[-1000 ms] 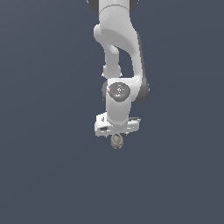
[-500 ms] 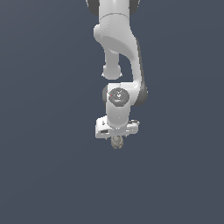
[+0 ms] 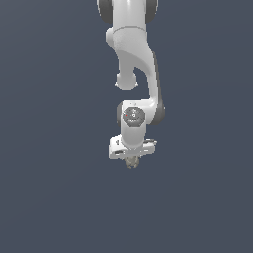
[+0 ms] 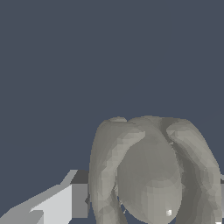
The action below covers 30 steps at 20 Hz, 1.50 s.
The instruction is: Pick up the object and move it to a goal position.
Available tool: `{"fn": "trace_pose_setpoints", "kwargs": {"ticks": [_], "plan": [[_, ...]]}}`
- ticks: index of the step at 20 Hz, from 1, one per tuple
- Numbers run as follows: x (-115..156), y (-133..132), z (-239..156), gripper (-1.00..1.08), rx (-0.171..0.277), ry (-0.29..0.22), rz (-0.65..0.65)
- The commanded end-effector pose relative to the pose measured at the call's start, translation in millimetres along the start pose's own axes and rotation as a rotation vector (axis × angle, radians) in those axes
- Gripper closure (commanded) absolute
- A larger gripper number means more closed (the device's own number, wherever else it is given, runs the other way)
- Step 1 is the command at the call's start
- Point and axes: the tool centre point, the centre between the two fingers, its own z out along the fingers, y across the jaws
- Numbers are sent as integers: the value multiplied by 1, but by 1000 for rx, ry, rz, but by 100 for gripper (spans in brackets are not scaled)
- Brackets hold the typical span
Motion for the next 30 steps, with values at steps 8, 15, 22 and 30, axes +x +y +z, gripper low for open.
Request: {"fn": "trace_pose_setpoints", "kwargs": {"ticks": [8,15,22,30], "plan": [[0,1,0,108,0,0,1],[0,-1,-11,108,0,0,1],[2,-9,-54,108,-1,0,1],[4,-23,-139,108,-1,0,1]]}}
